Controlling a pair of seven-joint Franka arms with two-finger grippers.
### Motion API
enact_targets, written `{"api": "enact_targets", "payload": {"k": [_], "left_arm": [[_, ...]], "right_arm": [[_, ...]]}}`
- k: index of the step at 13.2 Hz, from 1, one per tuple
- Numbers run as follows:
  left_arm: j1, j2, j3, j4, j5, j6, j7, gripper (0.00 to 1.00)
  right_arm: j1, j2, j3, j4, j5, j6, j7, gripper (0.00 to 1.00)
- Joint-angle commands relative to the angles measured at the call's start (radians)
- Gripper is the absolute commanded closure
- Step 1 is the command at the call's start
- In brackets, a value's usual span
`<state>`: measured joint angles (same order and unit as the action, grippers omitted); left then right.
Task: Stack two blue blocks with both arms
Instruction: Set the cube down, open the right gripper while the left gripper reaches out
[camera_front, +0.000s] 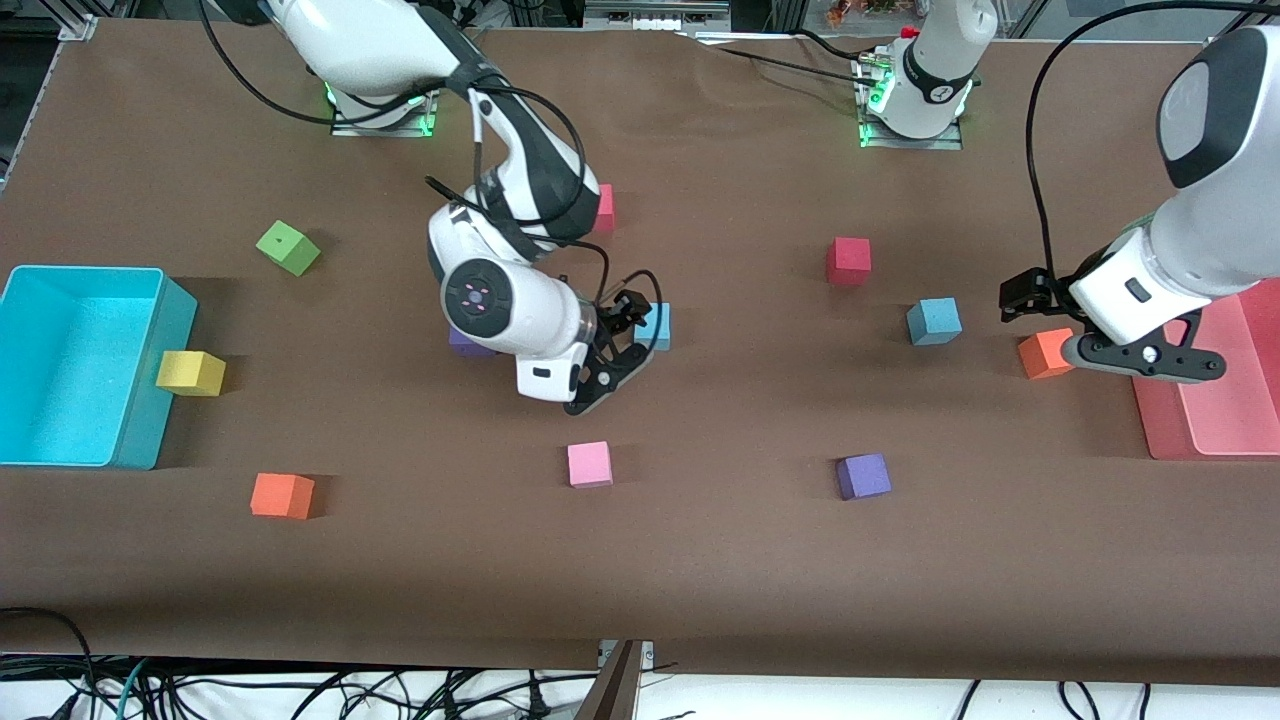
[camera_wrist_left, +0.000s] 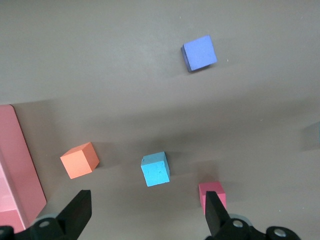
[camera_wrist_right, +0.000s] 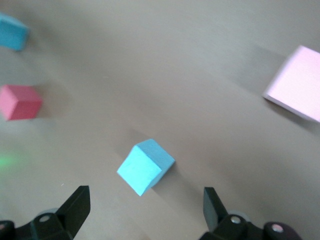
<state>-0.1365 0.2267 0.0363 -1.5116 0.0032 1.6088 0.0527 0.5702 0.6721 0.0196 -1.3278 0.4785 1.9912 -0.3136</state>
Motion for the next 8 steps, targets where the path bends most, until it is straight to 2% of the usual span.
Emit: {"api": "enact_targets", "payload": {"k": [1, 5, 6, 8], "left_arm": [[0.005, -0.021, 0.01, -0.14, 0.026, 0.124, 0.012, 0.0], [0.011, -0.043, 0.045, -0.384, 0.026, 0.415, 0.012, 0.0], [0.011, -0.037, 0.047, -0.445, 0.024, 0.512, 0.01, 0.0], [0.012, -0.018, 0.056, -0.565, 0.012, 0.675, 0.006, 0.0]], "right_arm": [[-0.032, -0.135, -0.001, -0.285, 0.208, 0.122, -0.357, 0.0], [-0.046, -0.123, -0.001, -0.398, 0.34, 0.268, -0.725, 0.0], [-0.046, -0.102, 0.003, -0.41, 0.408, 0.331, -0.827, 0.0], [-0.036, -0.066, 0.008, -0.421, 0.581, 0.369, -0.988, 0.0]]}}
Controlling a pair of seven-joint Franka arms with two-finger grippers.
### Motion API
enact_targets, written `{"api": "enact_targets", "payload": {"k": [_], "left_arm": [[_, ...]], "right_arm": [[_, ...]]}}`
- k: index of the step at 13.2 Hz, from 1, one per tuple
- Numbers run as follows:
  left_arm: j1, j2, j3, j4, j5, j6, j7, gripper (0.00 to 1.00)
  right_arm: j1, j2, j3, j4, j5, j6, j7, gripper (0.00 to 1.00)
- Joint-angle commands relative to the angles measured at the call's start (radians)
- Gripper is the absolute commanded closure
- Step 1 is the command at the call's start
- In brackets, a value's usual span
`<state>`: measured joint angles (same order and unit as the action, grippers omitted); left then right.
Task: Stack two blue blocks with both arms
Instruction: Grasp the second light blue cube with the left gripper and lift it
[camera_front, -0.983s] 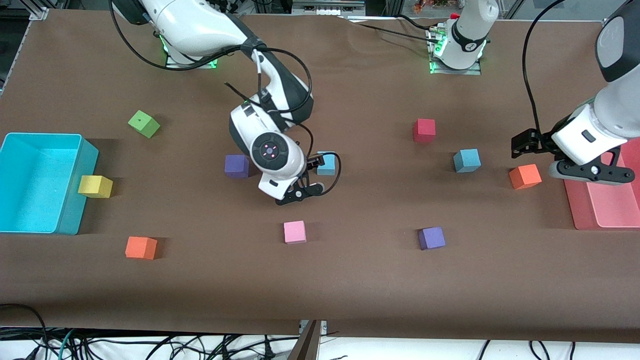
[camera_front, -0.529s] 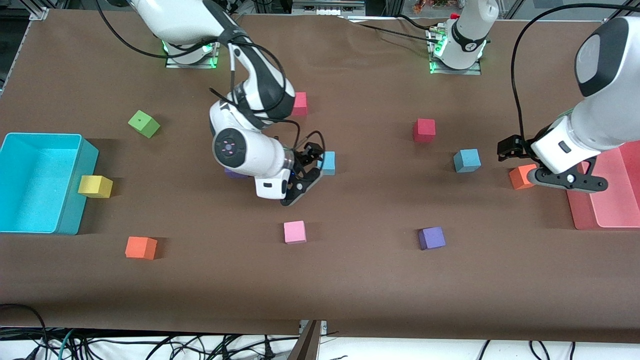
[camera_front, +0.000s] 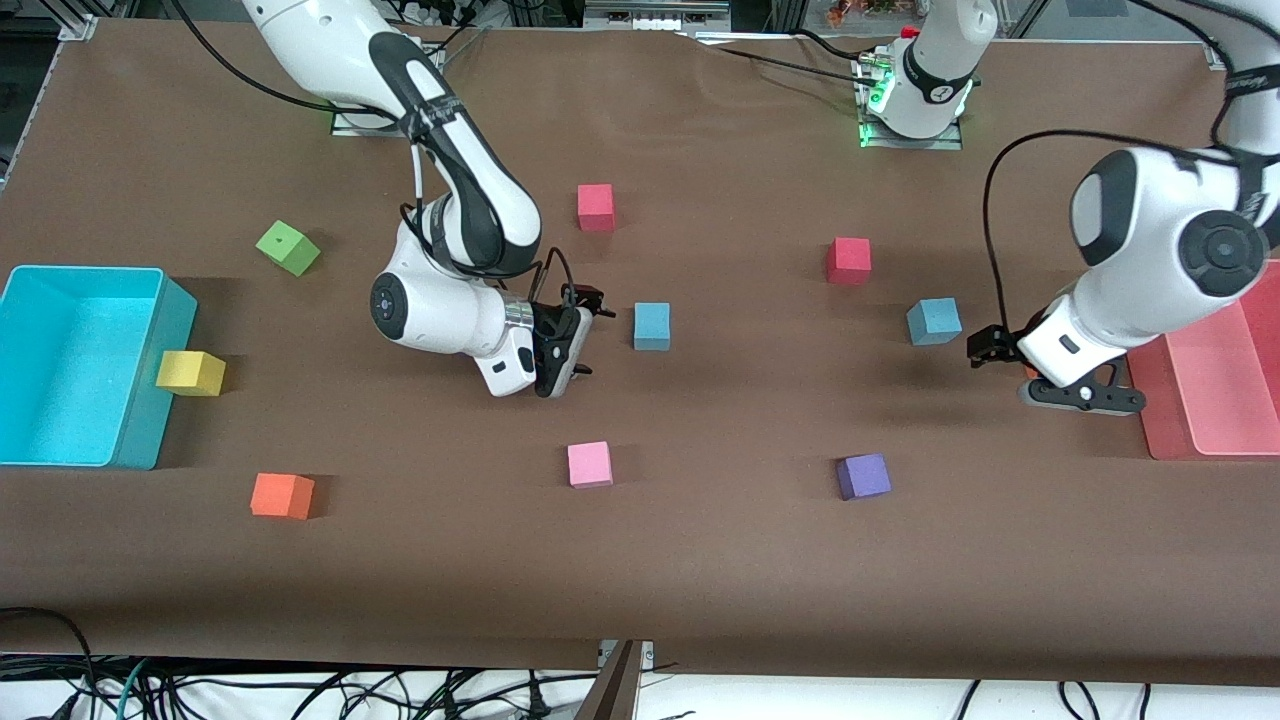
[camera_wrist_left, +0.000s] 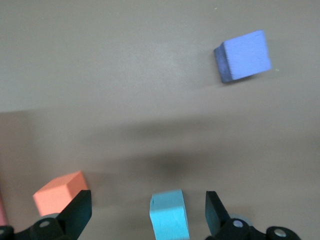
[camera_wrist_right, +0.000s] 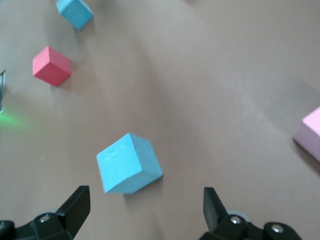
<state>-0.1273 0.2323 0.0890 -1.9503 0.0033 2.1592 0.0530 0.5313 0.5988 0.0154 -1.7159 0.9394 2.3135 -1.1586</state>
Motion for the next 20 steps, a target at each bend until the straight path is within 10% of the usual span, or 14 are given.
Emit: {"api": "enact_targets", "payload": {"k": [1, 18, 19, 20], "left_arm": [[0.003, 0.008, 0.017, -0.148, -0.009, 0.16, 0.005, 0.0], [-0.006, 0.087, 0.018, -0.36, -0.177, 0.228, 0.011, 0.01], [-0.008, 0.085, 0.018, -0.36, -0.184, 0.228, 0.019, 0.19], [-0.009, 0.085, 0.018, -0.36, -0.184, 0.228, 0.021, 0.58]], "right_arm": [[0.002, 0.016, 0.014, -0.043, 0.174, 0.053, -0.223, 0.0], [-0.044, 0.039, 0.015, -0.131, 0.254, -0.072, -0.609, 0.0], [-0.044, 0.041, 0.017, -0.131, 0.269, -0.066, -0.613, 0.0], [-0.041, 0.044, 0.017, -0.129, 0.3, -0.063, -0.624, 0.0]]}}
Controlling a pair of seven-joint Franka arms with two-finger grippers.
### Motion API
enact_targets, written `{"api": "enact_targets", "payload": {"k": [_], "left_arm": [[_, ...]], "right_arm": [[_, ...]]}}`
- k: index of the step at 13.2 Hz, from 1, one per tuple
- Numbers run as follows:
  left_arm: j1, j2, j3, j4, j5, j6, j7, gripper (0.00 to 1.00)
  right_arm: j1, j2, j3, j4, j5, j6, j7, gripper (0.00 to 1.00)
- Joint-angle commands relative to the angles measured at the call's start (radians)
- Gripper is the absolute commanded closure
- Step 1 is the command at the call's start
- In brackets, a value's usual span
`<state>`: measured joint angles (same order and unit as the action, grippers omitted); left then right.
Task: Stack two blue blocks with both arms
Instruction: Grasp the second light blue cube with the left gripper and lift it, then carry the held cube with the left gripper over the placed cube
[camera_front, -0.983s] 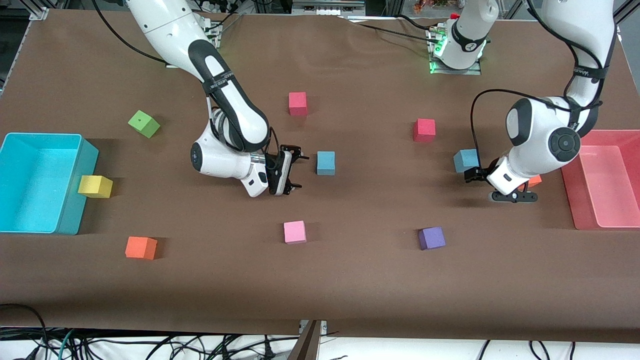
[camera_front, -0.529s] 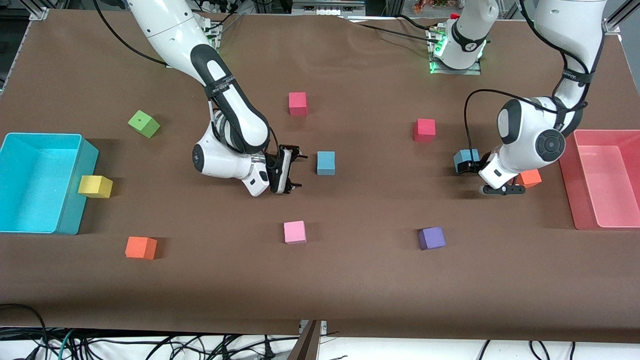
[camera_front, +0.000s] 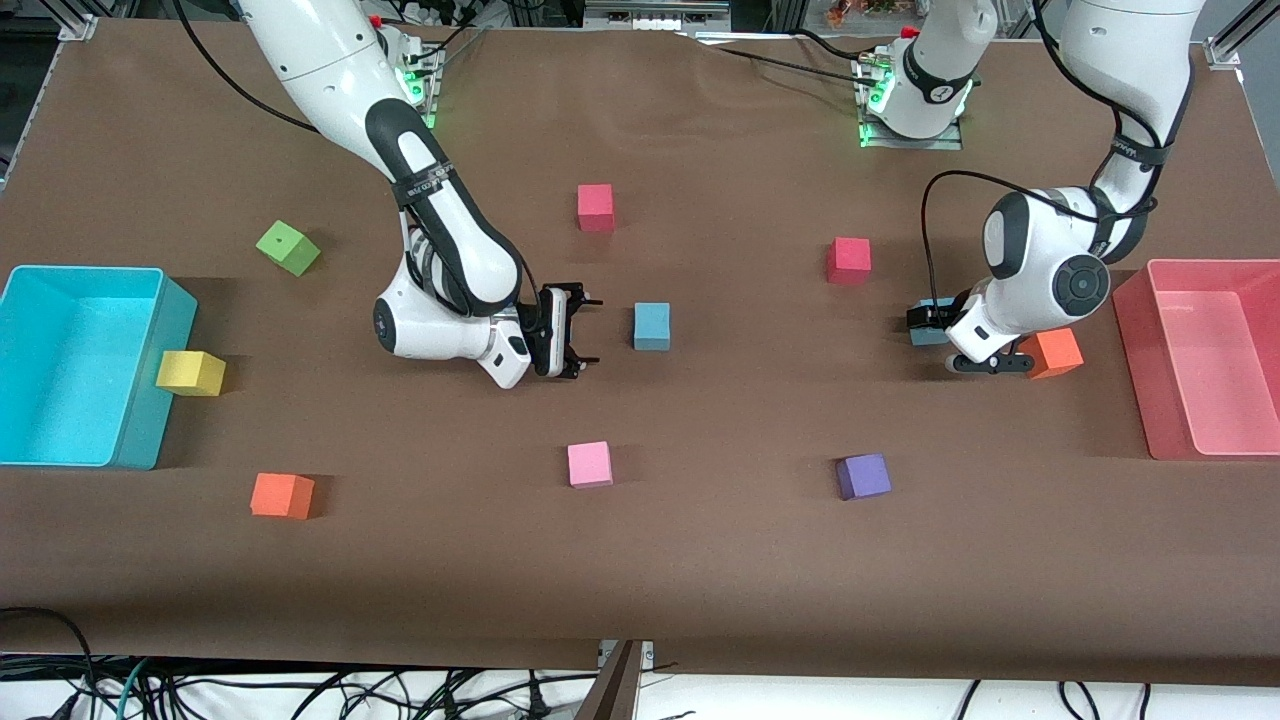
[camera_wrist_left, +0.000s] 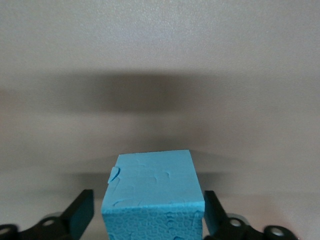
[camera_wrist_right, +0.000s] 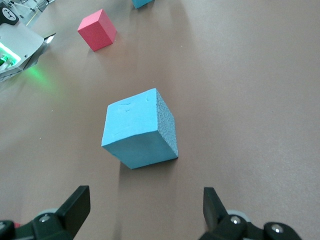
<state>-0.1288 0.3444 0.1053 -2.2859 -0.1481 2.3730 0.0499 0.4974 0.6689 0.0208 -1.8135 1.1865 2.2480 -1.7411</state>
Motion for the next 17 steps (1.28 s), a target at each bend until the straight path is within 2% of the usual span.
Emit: {"api": "enact_targets", "payload": {"k": [1, 2, 3, 5, 6, 7, 8, 10, 11, 13, 14, 17], "left_arm": [[-0.008, -0.027, 0.002, -0.023, -0.033, 0.014, 0.024, 0.85], [-0.011, -0.041, 0.002, -0.021, -0.031, 0.014, 0.025, 0.96], [-0.015, -0.074, 0.002, -0.02, -0.028, 0.014, 0.025, 1.0], [-0.031, -0.195, 0.002, -0.014, -0.025, -0.021, 0.016, 1.0], [-0.038, -0.246, 0.001, 0.012, -0.024, -0.065, 0.008, 1.0], [-0.073, -0.257, 0.001, 0.072, -0.024, -0.119, 0.001, 1.0], [-0.102, -0.259, -0.01, 0.126, -0.021, -0.167, -0.054, 1.0], [-0.135, -0.259, -0.102, 0.215, -0.016, -0.254, -0.174, 1.0], [-0.152, -0.255, -0.16, 0.245, -0.018, -0.277, -0.247, 1.0], [-0.202, -0.24, -0.223, 0.285, -0.015, -0.279, -0.457, 1.0], [-0.233, -0.216, -0.245, 0.316, -0.007, -0.279, -0.523, 1.0], [-0.372, -0.118, -0.245, 0.403, -0.004, -0.279, -0.701, 1.0]], "right_arm": [[-0.005, -0.025, 0.02, -0.032, 0.089, 0.004, -0.06, 0.0], [-0.005, -0.02, 0.024, -0.032, 0.131, 0.004, -0.081, 0.0], [-0.005, -0.017, 0.025, -0.032, 0.149, 0.005, -0.106, 0.0], [-0.002, -0.009, 0.025, -0.03, 0.156, 0.008, -0.123, 0.0], [0.0, -0.008, 0.025, -0.029, 0.16, 0.015, -0.126, 0.0], [0.004, -0.002, 0.025, -0.027, 0.162, 0.024, -0.127, 0.0], [0.006, 0.004, 0.025, -0.026, 0.163, 0.033, -0.132, 0.0], [0.007, 0.004, 0.025, -0.026, 0.163, 0.028, -0.133, 0.0], [0.007, 0.006, 0.025, -0.026, 0.163, 0.028, -0.135, 0.0], [0.003, 0.008, 0.025, -0.026, 0.163, 0.031, -0.149, 0.0], [0.006, 0.014, 0.025, -0.024, 0.163, 0.031, -0.15, 0.0], [0.007, 0.014, 0.025, -0.023, 0.165, 0.033, -0.152, 0.0]]}}
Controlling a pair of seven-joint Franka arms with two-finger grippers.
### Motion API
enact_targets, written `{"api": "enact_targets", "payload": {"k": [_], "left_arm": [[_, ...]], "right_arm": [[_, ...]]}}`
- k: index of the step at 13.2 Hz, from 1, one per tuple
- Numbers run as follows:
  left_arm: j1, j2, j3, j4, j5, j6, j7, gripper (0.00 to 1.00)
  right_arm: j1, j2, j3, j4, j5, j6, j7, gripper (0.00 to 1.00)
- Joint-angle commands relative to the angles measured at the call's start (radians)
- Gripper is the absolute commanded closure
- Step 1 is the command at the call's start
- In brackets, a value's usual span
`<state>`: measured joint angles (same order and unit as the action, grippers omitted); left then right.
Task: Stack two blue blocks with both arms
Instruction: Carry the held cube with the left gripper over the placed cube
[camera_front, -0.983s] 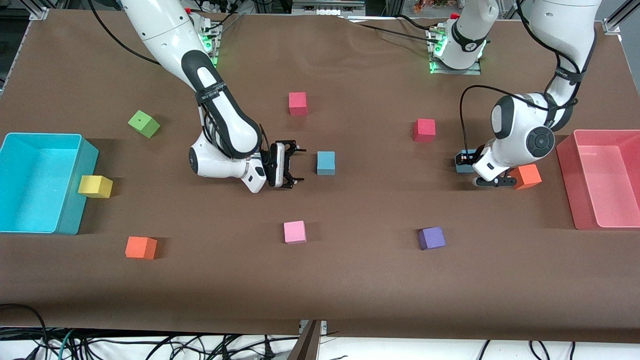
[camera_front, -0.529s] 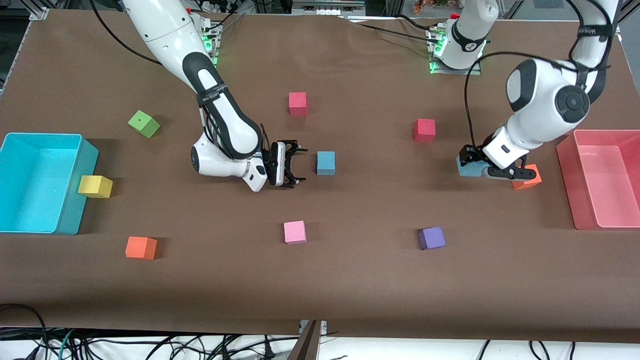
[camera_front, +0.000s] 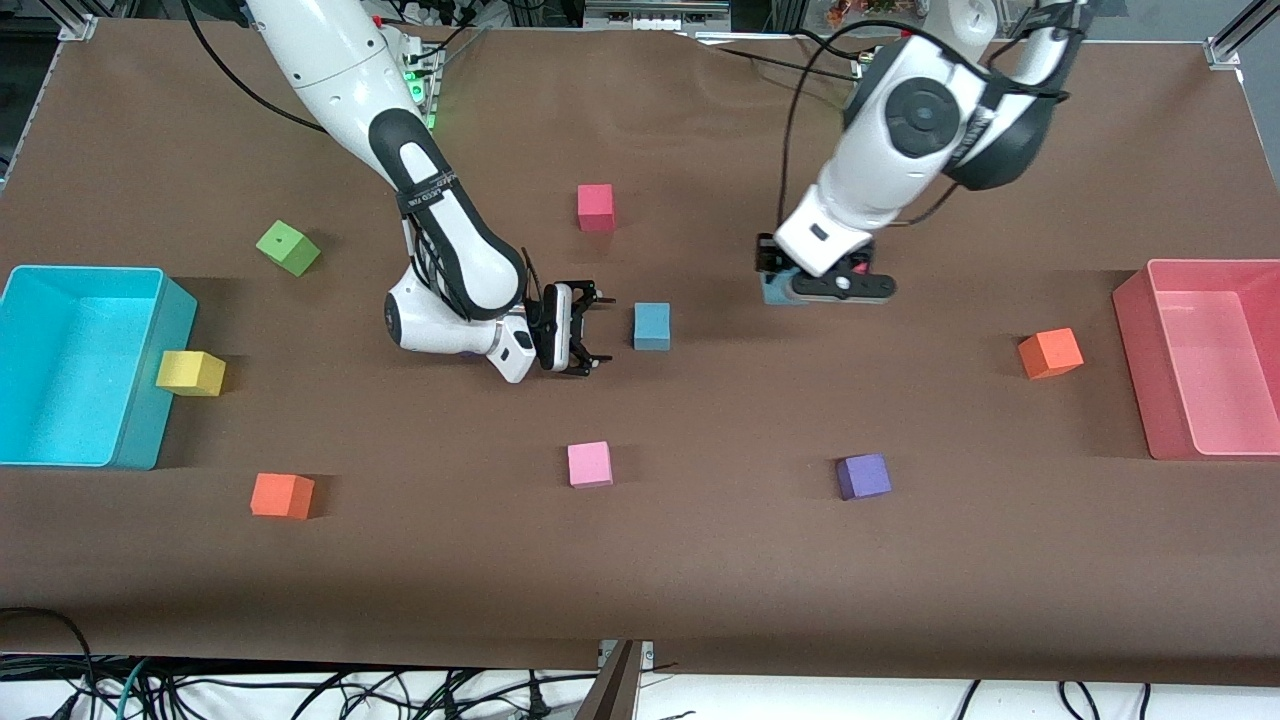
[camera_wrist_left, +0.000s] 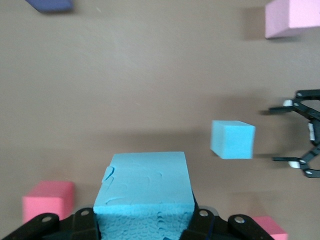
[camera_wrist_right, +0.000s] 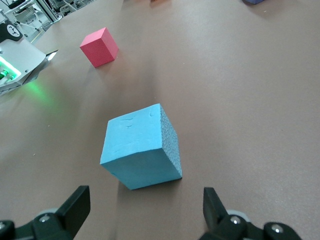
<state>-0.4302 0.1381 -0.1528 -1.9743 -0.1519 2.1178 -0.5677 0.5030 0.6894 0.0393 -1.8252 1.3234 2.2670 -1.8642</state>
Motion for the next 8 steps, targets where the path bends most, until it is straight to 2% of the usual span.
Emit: {"api": "enact_targets", "payload": {"k": [1, 4, 6, 8], "left_arm": [[-0.105, 0.133, 0.013, 0.133, 0.002, -0.024, -0.131, 1.0], [-0.197, 0.273, 0.054, 0.268, 0.002, -0.024, -0.202, 1.0], [-0.263, 0.348, 0.097, 0.317, 0.002, -0.018, -0.242, 1.0], [-0.277, 0.402, 0.105, 0.362, -0.001, -0.012, -0.259, 1.0]], "right_arm": [[0.002, -0.007, 0.007, -0.009, 0.036, 0.013, -0.029, 0.0], [0.002, -0.007, 0.007, -0.009, 0.037, 0.013, -0.029, 0.0], [0.002, -0.007, 0.007, -0.008, 0.039, 0.013, -0.029, 0.0], [0.002, -0.007, 0.007, -0.009, 0.039, 0.008, -0.03, 0.0]]}}
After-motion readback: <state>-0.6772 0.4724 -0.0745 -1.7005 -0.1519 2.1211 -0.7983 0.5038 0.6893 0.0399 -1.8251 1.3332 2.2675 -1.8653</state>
